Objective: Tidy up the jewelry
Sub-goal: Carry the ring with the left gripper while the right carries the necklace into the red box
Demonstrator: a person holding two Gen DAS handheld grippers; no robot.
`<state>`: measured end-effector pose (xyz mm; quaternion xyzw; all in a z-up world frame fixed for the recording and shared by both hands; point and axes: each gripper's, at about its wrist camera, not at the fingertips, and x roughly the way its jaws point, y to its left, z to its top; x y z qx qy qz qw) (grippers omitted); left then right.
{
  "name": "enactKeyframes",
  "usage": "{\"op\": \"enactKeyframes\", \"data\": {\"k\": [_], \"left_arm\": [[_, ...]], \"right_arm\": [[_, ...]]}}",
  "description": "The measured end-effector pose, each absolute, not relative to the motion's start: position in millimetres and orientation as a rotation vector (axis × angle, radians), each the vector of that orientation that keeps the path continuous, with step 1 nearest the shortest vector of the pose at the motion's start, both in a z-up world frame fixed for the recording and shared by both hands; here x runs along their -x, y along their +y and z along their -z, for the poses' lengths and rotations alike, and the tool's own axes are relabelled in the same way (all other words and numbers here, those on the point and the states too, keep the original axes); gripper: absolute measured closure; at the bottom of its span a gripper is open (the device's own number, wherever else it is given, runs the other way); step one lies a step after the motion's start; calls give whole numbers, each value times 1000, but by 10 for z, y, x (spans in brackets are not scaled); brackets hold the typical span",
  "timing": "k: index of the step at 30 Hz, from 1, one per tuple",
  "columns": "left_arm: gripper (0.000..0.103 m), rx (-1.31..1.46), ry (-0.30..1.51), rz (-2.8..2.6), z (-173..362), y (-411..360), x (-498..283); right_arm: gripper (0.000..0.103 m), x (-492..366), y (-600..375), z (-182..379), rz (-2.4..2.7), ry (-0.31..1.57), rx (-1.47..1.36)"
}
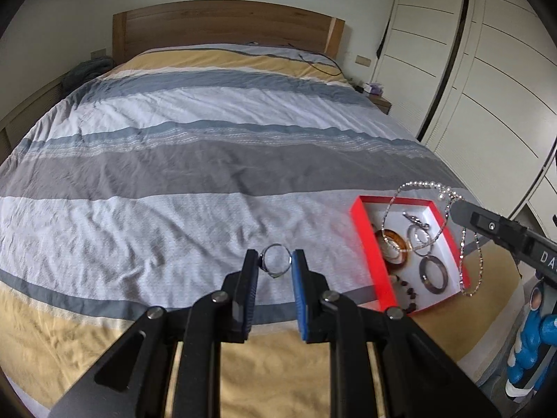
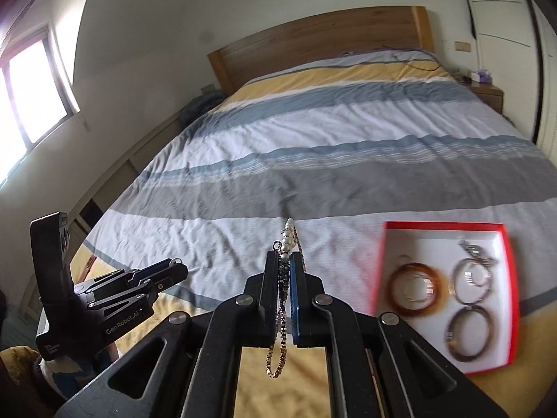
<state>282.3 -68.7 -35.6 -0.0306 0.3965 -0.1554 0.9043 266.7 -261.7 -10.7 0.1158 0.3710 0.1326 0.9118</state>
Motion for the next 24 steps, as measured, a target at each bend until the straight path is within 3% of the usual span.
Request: {"op": "enactKeyframes", "data": {"k": [13,24], "left_arm": [[85,-7,919,526,812,-2215,-2971],[85,-75,1020,563,1351,-2715,-3023]], "right_arm": [[97,-2561,-3898,549,-109,844,-248],[97,-2827,-4171,1237,-89,916,-310]]}}
